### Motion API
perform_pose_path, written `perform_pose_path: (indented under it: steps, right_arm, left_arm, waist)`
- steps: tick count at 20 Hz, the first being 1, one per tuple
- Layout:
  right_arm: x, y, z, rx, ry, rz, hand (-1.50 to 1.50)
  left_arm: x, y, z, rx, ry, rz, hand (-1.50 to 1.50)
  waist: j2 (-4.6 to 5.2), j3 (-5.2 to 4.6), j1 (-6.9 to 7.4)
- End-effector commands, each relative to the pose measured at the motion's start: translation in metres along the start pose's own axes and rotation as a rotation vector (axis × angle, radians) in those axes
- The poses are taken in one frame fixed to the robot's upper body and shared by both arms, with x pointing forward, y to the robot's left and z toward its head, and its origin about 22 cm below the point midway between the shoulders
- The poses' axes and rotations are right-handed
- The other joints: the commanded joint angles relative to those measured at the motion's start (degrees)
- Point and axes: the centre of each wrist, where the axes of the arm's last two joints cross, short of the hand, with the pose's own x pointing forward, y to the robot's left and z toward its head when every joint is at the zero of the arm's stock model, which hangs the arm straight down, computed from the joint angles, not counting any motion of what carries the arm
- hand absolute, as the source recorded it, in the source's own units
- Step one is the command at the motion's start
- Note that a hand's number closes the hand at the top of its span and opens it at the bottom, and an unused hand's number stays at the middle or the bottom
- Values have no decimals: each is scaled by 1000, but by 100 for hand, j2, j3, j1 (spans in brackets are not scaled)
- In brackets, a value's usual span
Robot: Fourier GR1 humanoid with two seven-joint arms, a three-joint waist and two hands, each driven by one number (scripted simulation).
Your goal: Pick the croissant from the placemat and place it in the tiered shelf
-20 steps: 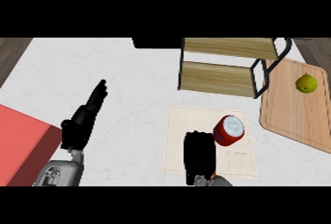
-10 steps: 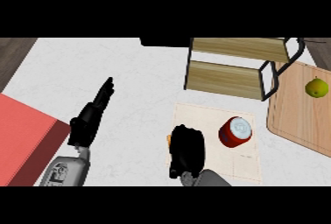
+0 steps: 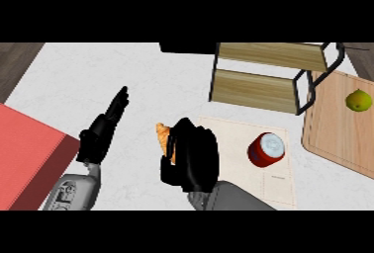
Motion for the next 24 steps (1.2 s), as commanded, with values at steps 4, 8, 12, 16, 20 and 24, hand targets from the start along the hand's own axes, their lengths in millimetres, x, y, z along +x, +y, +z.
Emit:
perform_pose_path:
  steps: [4,8,12,16,20,24]
  right_arm:
    - [43,-27,-2,-208,60,-207,150]
    - [68,-60,-12,-329,93,-142,150]
    - [79,-80,-20,-438,100,-106,150]
    - [86,-95,-23,-530,97,-104,150]
    - [102,-121,-38,-615,150,-36,150]
    - [112,-147,-39,-652,150,-70,150]
  left_arm:
    - [6,1,-10,12,16,-3,0]
    - [2,1,-2,17,20,-5,0]
    - [-12,3,11,42,20,-3,0]
    - [3,13,-1,18,27,2,0]
    - [3,10,7,26,29,13,0]
    - [0,5,3,43,33,-12,0]
  waist:
    - [-42,-8,-96]
    - [-97,-15,-185]
    - [-94,-15,-219]
    - [-95,-12,-273]
    - [-93,-11,-237]
    - [-64,-6,-300]
